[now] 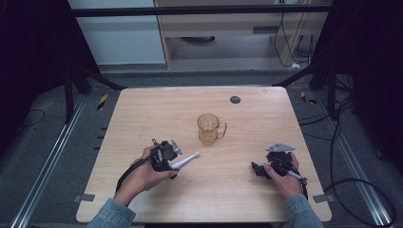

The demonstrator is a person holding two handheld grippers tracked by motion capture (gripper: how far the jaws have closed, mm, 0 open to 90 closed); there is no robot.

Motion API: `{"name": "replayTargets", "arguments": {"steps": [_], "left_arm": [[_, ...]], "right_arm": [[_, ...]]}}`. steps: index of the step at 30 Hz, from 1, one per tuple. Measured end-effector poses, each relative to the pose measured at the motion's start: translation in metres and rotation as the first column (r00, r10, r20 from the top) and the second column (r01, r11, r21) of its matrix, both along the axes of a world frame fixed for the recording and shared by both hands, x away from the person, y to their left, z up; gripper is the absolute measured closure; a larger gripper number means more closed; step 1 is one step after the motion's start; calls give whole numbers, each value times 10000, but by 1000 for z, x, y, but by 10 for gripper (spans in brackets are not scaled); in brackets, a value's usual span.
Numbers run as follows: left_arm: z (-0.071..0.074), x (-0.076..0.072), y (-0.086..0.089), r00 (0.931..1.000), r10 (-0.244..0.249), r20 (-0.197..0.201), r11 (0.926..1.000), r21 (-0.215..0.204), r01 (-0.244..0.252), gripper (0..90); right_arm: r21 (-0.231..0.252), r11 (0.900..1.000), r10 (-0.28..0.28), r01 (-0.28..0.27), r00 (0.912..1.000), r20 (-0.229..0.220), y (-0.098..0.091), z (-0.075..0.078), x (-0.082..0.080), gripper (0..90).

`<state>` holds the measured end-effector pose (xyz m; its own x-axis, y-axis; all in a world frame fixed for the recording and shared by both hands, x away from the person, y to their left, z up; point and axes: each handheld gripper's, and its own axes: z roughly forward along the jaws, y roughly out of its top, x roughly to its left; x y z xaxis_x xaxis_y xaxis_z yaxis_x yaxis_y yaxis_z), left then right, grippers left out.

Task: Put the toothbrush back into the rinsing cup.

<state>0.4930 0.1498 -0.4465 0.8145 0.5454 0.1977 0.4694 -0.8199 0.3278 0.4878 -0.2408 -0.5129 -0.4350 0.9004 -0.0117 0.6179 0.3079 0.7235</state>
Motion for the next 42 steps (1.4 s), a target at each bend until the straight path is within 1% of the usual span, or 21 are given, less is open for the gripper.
{"name": "replayTargets", "arguments": {"steps": [1, 3, 5, 6, 10, 16, 19, 24, 28, 31, 32, 33, 34, 35, 36, 37, 38, 39, 40, 41, 42], "left_arm": [[0, 0, 0, 10000, 0, 0, 10000, 0, 0, 333], [-4, 2, -1, 9996, -61, -278, 10000, 45, 62, 374], [-5, 3, -1, 9993, -97, -359, 9999, 32, 98, 415], [-6, 5, -2, 9984, -159, -540, 9999, 28, 160, 434], [-9, 6, -4, 9971, -221, -725, 9997, 64, 227, 486], [-12, 8, -7, 9955, -309, -896, 9993, 168, 325, 540], [-14, 10, -9, 9941, -428, -1000, 9987, 250, 455, 548], [-17, 12, -12, 9932, -448, -1078, 9981, 371, 490, 575], [-17, 16, -9, 9918, -419, -1206, 9985, 307, 459, 658], [-17, 17, -8, 9913, -380, -1261, 9988, 253, 415, 664], [-17, 17, -7, 9917, -381, -1226, 9990, 175, 406, 666], [-14, 15, -3, 9944, -317, -1012, 9995, 34, 322, 668], [-11, 15, -1, 9956, -236, -903, 9997, -83, 229, 668], [-11, 15, -1, 9956, -236, -903, 9997, -83, 229, 669], [-3, 14, 4, 9979, -72, -640, 9989, -460, 42, 669], [1, 14, 7, 9989, 51, -464, 9971, -760, -86, 669], [6, 14, 10, 9994, 149, -322, 9951, -973, -180, 669], [6, 14, 10, 9994, 149, -322, 9951, -973, -180, 670], [15, 14, 15, 9994, 356, 21, 9894, -1411, -350, 670], [15, 14, 15, 9994, 356, 21, 9894, -1411, -350, 670], [23, 15, 20, 9975, 622, 329, 9805, -1888, -549, 670]], "right_arm": [[0, 10000, 0, 0, 10000, 0, 0, 0, 0, 5], [-1, 10000, 2, -2, 10000, 4, 0, 0, 0, 5], [3, 10000, 6, -6, 10000, 5, 0, 0, 0, 5], [-4, 10000, 4, -4, 10000, 7, 0, 0, 0, 5], [-5, 10000, 4, -4, 10000, 7, 0, 0, 0, 5], [5, 10000, 8, -8, 10000, 6, 0, 0, 0, 5], [4, 10000, 6, -6, 10000, 5, 0, 0, 0, 5], [2, 10000, 2, -2, 10000, 2, 0, 0, 0, 5], [0, 10000, 2, -2, 10000, 2, 0, 0, 0, 5], [4, 10000, 9, -9, 10000, 8, 0, 0, 0, 5], [6, 10000, 8, -8, 10000, 6, 0, 0, 0, 5], [-1, 10000, 4, -4, 10000, 3, 0, 0, 0, 5], [-2, 10000, 5, -5, 10000, 4, 0, 0, 0, 5], [-2, 10000, 5, -5, 10000, 4, 0, 0, 0, 5], [-3, 10000, 6, -6, 10000, 2, 0, 0, 0, 5], [5, 10000, 6, -6, 10000, 7, 0, 0, 0, 5], [7, 10000, 7, -7, 10000, 6, 0, 0, 0, 5], [7, 10000, 7, -7, 10000, 6, 0, 0, 0, 5], [43, 10000, -29, 29, 10000, -38, 0, 0, 0, 5], [43, 10000, -29, 29, 10000, -38, 0, 0, 0, 5], [47, 10000, -30, 30, 10000, -31, 0, 0, 0, 5]]}}
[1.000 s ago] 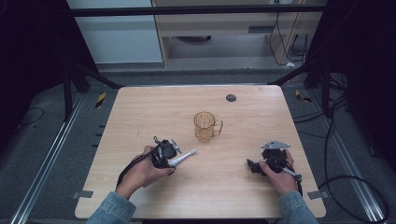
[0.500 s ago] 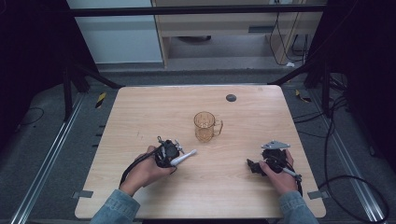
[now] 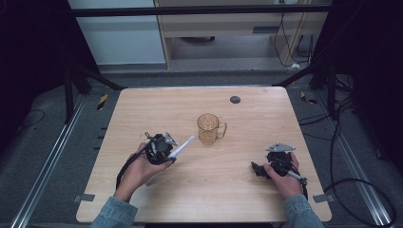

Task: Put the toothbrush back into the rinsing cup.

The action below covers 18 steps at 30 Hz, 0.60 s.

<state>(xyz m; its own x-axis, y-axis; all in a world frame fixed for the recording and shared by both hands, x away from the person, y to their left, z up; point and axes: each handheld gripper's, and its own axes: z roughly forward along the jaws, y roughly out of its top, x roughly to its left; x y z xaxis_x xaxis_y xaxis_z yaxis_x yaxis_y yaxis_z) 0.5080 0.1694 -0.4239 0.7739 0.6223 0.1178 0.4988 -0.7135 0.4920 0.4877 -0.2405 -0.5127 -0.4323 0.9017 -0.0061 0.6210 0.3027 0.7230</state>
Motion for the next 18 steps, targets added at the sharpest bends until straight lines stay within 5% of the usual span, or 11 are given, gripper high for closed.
{"name": "replayTargets", "arguments": {"steps": [1, 2, 9, 18], "left_arm": [[0, 0, 0, 10000, 0, 0, 10000, 0, 0, 671], [7, 1, 4, 9995, 159, 276, 9990, -423, -148, 671], [26, -1, 15, 9933, 378, 1090, 9972, -681, -305, 671], [20, 3, 24, 9922, 689, 1036, 9910, -1214, -562, 671]], "right_arm": [[0, 10000, 0, 0, 10000, 0, 0, 0, 0, 5], [-2, 10000, 1, -1, 10000, 0, 0, 0, 0, 5], [-4, 10000, 3, -3, 10000, 0, 0, 0, 0, 5], [7, 10000, 8, -8, 10000, 1, 0, 0, 0, 5]]}}
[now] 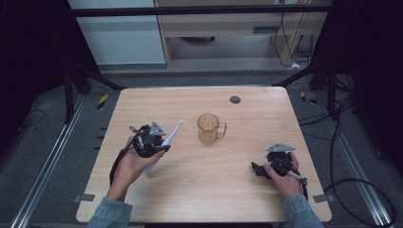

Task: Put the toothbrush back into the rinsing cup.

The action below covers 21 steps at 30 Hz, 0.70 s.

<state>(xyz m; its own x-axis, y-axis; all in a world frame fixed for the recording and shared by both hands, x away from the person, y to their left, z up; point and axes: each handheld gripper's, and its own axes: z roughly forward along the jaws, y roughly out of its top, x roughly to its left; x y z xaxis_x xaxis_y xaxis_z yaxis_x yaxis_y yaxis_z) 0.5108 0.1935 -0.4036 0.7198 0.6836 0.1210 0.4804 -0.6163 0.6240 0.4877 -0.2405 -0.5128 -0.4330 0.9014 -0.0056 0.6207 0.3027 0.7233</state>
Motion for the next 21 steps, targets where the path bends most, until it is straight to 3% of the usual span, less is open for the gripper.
{"name": "replayTargets", "arguments": {"steps": [3, 21], "left_arm": [[1, 1, 3, 9998, 145, 103, 9997, -191, -143, 671], [5, -1, 4, 9985, 247, 483, 9988, -427, -227, 670]], "right_arm": [[-6, 10000, -3, 3, 10000, -2, 0, 0, 0, 5], [-1, 10000, 2, -2, 10000, 0, 0, 0, 0, 5]]}}
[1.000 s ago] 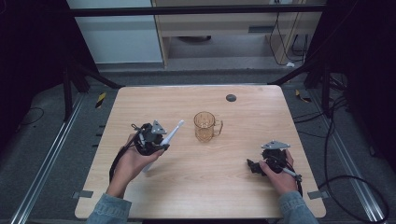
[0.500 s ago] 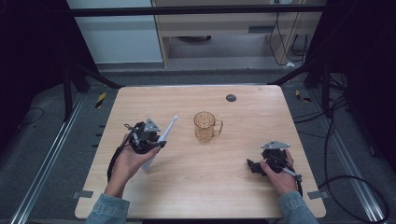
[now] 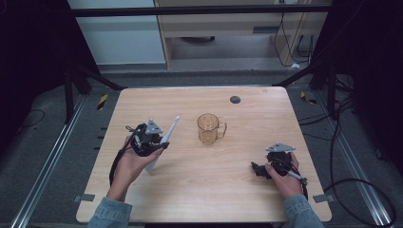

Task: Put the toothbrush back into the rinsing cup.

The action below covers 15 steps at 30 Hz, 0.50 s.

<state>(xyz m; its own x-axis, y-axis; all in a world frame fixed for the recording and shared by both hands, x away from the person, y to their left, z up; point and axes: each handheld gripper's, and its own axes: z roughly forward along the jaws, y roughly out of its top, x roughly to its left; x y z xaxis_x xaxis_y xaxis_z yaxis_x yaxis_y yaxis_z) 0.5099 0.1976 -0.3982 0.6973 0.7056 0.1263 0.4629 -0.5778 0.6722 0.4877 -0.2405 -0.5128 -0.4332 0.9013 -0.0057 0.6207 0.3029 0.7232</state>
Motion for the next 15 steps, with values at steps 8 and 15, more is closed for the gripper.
{"name": "replayTargets", "arguments": {"steps": [8, 15], "left_arm": [[3, -1, 1, 9999, 77, 147, 9997, -217, -74, 671], [4, -1, 2, 9997, 130, 228, 9992, -372, -122, 670]], "right_arm": [[-2, 10000, 0, 0, 10000, 2, 0, 0, 0, 5], [1, 10000, -3, 3, 10000, -4, 0, 0, 0, 5]]}}
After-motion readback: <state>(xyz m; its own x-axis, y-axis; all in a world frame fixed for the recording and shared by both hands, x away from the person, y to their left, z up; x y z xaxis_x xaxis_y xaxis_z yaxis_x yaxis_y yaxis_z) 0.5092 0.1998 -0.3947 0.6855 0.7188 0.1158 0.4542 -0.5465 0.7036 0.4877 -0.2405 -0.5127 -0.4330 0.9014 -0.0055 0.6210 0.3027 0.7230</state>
